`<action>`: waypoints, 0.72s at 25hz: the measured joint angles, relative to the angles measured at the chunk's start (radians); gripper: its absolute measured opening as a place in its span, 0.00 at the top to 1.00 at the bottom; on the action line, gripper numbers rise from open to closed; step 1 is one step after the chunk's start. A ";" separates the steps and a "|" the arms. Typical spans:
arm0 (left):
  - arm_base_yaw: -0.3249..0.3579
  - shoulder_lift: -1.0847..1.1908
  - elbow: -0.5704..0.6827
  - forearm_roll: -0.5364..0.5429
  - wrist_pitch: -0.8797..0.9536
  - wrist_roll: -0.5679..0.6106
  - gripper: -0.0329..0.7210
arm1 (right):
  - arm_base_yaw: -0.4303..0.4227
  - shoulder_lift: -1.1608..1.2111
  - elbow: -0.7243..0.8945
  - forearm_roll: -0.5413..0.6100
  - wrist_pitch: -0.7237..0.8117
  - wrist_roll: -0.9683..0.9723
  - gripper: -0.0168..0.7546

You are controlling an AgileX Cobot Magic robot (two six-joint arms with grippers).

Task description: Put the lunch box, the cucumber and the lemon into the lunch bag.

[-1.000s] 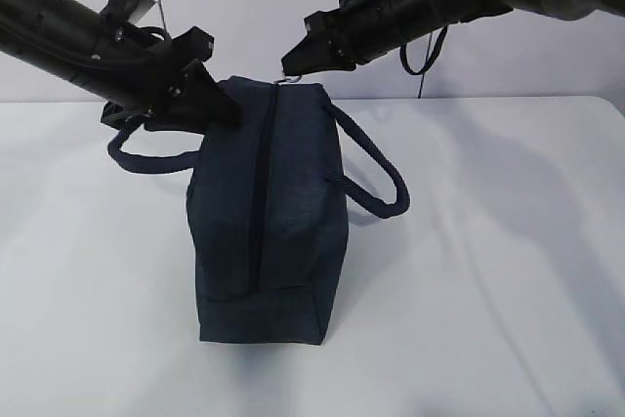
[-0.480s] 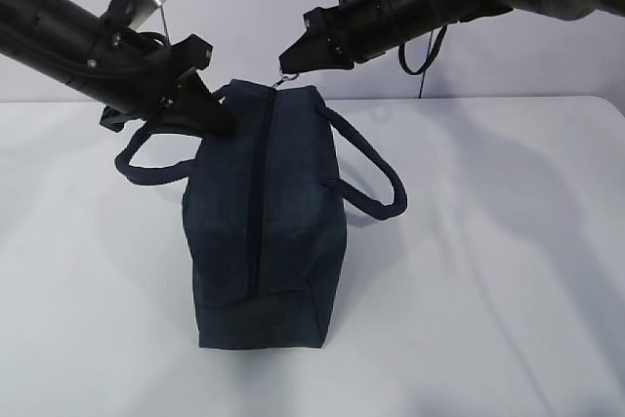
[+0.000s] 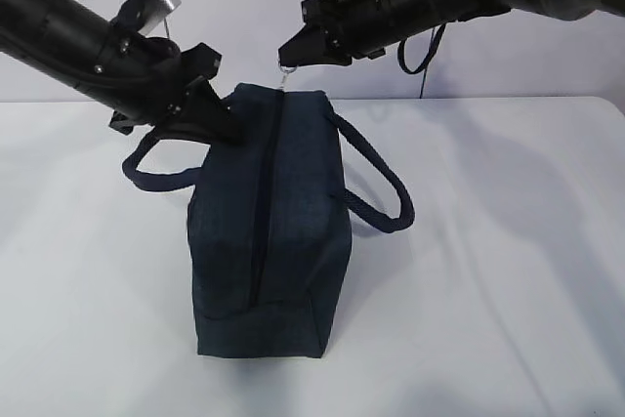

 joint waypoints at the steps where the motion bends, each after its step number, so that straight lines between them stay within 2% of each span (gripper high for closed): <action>1: -0.005 0.000 0.000 0.002 -0.002 0.000 0.95 | 0.000 0.000 0.000 0.000 -0.004 0.013 1.00; 18: -0.037 0.000 -0.001 0.004 -0.046 0.040 0.95 | 0.004 0.021 0.000 -0.002 -0.087 0.125 1.00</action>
